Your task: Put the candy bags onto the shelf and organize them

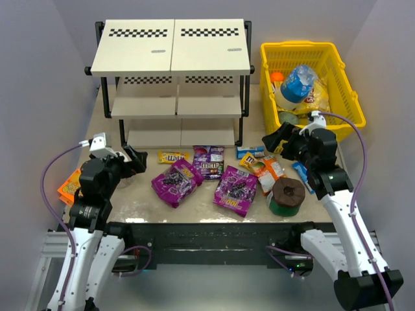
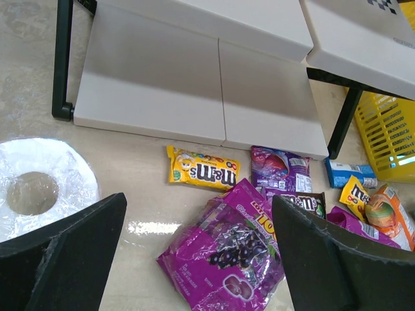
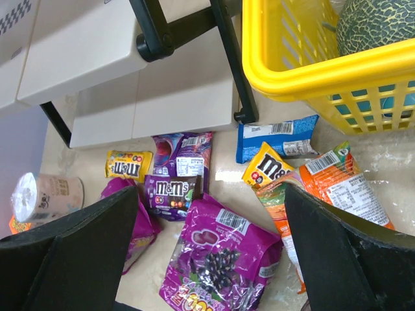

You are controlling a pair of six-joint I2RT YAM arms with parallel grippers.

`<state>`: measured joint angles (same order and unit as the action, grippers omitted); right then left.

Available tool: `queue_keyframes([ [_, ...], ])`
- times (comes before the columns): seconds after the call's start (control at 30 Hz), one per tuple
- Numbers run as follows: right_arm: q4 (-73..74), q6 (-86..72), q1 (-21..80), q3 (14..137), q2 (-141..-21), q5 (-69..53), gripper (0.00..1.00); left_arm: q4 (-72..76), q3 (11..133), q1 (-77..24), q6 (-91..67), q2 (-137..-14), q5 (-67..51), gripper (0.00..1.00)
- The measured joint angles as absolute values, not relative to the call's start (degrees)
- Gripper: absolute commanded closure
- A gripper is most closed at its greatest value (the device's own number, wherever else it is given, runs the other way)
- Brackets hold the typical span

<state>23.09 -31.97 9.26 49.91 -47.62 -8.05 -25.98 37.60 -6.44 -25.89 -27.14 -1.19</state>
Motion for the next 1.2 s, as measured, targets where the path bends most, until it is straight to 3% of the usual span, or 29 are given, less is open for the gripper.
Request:
queue_keyframes([
  [0.43, 26.22, -31.75, 9.26, 52.05, -48.62, -8.58, 0.02, -22.98, 35.35, -6.44, -25.96, -21.37, -4.64, 0.00],
  [0.77, 25.21, -32.49, 10.57, 48.42, -47.86, -16.60, 0.06, -11.66, 29.47, -6.44, -31.57, -26.24, -20.56, 0.00],
  [0.93, 25.17, -34.22, 21.17, 46.41, -51.51, -14.46, 0.07, -9.37, 25.71, -6.44, -34.50, -27.07, -25.15, 0.00],
  [1.2, 20.62, -39.11, 38.59, 46.13, -60.90, -8.40, 0.09, -13.43, 28.40, -6.44, -34.81, -30.65, -22.35, 0.01],
])
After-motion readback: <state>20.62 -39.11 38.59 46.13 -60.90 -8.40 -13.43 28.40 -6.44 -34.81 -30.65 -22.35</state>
